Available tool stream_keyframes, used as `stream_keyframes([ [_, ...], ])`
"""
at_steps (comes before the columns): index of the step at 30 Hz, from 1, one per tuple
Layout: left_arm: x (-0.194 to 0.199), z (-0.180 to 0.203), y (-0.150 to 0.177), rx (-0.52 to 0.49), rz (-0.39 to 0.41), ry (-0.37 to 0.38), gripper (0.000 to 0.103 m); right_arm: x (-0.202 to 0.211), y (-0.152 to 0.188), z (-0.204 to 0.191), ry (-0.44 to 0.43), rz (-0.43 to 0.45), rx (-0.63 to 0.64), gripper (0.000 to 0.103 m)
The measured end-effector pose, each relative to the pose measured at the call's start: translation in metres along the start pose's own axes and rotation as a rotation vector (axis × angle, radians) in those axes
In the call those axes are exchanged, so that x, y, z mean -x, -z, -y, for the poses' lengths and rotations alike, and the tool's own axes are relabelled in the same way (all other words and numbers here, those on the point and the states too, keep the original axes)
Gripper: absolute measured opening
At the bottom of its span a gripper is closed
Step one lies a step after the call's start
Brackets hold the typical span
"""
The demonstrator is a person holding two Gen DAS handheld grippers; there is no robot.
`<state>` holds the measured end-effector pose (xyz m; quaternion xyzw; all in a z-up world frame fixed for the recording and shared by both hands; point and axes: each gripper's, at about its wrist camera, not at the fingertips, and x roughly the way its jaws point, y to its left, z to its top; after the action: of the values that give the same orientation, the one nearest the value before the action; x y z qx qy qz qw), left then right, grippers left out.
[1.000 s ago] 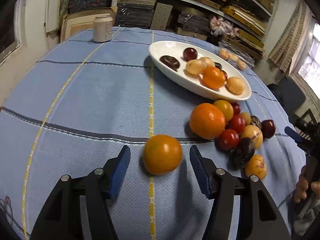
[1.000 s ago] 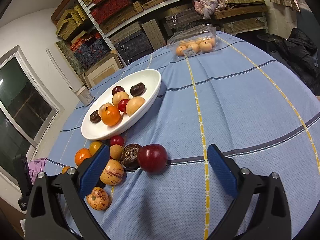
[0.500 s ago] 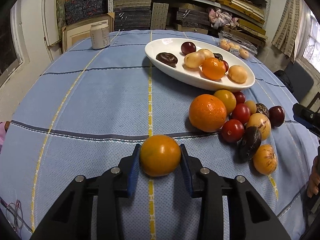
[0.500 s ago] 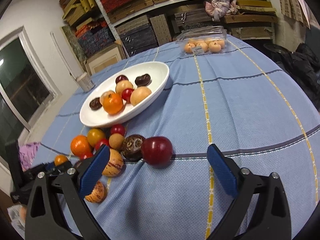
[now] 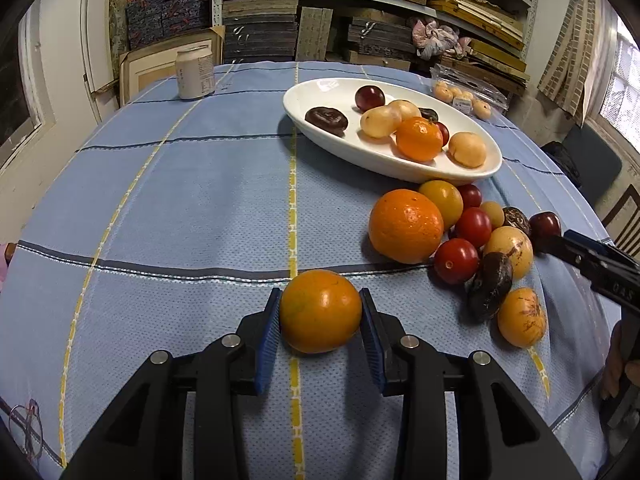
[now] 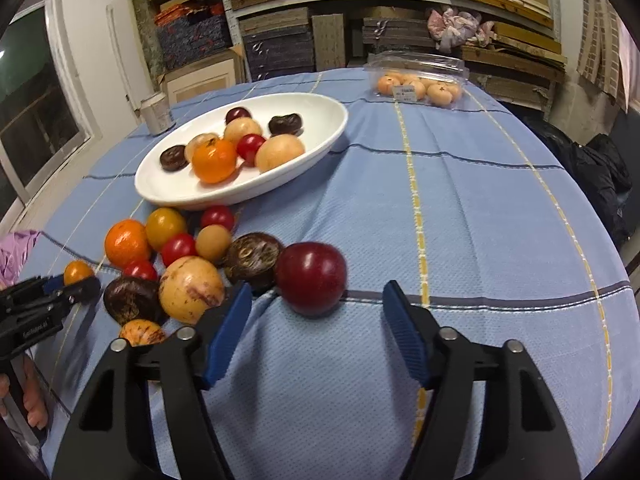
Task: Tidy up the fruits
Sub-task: 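Grasp the yellow-orange fruit with the left tool while the right tool grasps a dark red fruit, then carry both fruits onto the white plate and open both tools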
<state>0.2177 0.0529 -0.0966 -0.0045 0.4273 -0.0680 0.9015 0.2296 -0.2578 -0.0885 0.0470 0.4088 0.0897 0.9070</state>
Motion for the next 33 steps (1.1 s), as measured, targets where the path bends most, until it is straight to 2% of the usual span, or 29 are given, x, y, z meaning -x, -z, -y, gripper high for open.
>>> stream_keyframes([
  [6, -0.002, 0.001, -0.001, -0.004, -0.005, 0.000, 0.038, -0.013, -0.008, -0.002, 0.006, -0.022, 0.021, 0.058],
  [10, -0.002, 0.001, -0.001, -0.005, -0.006, -0.001, 0.038, -0.019, -0.009, -0.002, -0.015, -0.048, 0.022, 0.041],
  [11, -0.002, 0.001, 0.000, -0.006, -0.006, -0.002, 0.038, -0.020, -0.009, -0.002, -0.023, -0.051, 0.018, 0.040],
  [21, -0.001, -0.001, 0.000, 0.015, 0.004, 0.010, 0.038, -0.013, -0.006, 0.002, -0.045, -0.039, -0.009, 0.039],
  [27, 0.022, -0.005, -0.007, 0.043, 0.099, 0.024, 0.038, -0.001, -0.008, 0.012, -0.074, 0.008, -0.059, 0.039],
  [29, 0.026, -0.006, -0.019, 0.049, 0.106, 0.033, 0.038, 0.006, -0.012, 0.015, -0.101, 0.031, -0.081, 0.039],
  [33, 0.026, 0.000, -0.066, 0.044, 0.138, 0.034, 0.038, 0.017, -0.029, 0.012, -0.150, 0.066, -0.096, 0.039],
])
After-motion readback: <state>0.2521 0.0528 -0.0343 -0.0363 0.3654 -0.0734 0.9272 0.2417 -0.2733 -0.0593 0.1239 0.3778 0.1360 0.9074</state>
